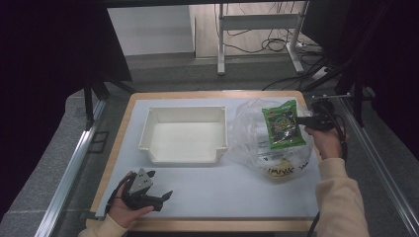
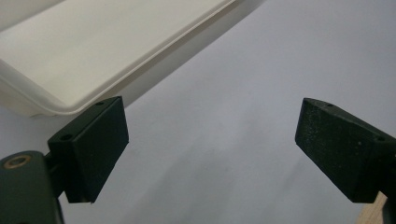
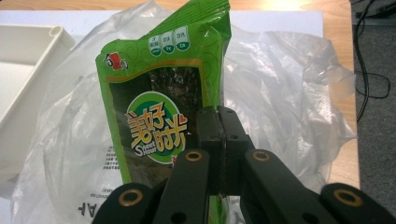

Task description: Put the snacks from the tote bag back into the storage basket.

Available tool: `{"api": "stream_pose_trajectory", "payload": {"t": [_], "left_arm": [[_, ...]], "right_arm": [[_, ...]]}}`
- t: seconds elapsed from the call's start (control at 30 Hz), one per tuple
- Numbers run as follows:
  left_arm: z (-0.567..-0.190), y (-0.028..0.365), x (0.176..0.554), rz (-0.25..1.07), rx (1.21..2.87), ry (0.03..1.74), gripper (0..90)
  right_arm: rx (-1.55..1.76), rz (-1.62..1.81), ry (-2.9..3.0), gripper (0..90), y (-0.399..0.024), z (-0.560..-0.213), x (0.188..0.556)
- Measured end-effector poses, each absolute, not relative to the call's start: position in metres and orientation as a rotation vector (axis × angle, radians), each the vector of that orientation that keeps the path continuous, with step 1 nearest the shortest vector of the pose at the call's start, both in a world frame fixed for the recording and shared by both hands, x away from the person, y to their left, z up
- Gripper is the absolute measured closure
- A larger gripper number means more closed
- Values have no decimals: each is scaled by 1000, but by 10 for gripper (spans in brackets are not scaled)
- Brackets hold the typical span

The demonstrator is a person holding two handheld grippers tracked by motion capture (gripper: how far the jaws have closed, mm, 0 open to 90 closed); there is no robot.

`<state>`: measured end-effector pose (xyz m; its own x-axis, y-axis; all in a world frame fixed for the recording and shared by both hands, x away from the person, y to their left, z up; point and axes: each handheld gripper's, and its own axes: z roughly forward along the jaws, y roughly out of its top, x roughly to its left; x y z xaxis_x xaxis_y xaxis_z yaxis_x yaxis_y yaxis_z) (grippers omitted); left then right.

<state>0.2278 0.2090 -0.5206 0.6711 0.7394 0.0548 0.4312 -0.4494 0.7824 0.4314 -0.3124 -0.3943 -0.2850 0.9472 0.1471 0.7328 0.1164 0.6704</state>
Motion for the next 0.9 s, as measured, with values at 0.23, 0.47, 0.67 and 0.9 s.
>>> {"api": "stream_pose_trajectory", "payload": {"t": [0.23,0.47,0.67,0.9], "left_arm": [[-521,208,228,506,2108,901,95],[-521,208,228,505,2110,900,95],[-521,208,228,504,2112,901,95],[-522,208,228,506,2113,902,95]], "right_arm": [[1630,996,2064,900,-315,-385,427],[1625,1053,2062,900,-317,-380,424],[1607,1088,2064,900,-315,-377,423],[1585,1113,2082,900,-309,-374,422]]}}
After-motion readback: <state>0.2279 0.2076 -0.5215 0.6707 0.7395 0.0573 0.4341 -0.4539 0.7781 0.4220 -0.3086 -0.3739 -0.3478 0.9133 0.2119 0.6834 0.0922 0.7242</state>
